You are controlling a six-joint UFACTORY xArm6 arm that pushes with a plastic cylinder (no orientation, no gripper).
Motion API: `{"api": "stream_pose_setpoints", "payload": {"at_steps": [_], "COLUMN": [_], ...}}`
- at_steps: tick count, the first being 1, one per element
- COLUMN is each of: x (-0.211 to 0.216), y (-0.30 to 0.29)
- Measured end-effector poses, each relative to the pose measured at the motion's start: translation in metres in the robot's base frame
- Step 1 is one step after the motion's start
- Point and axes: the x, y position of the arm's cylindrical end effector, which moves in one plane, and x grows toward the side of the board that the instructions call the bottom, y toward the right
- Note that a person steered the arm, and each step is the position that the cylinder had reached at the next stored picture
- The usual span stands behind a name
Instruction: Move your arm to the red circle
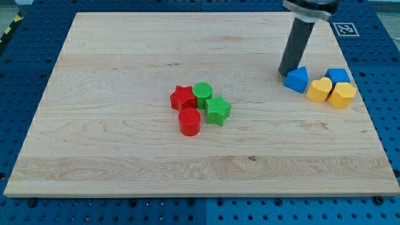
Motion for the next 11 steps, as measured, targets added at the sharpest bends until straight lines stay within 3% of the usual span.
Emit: {"api": "stream_pose_setpoints", "payload": {"at_steps": [1,3,6,7,8,11], "x": [0.001,0.009,0.168,0.193,0.182,0.172], "y": [0.003,-0.046,-0.057,-0.101,-0.142,-0.189]}}
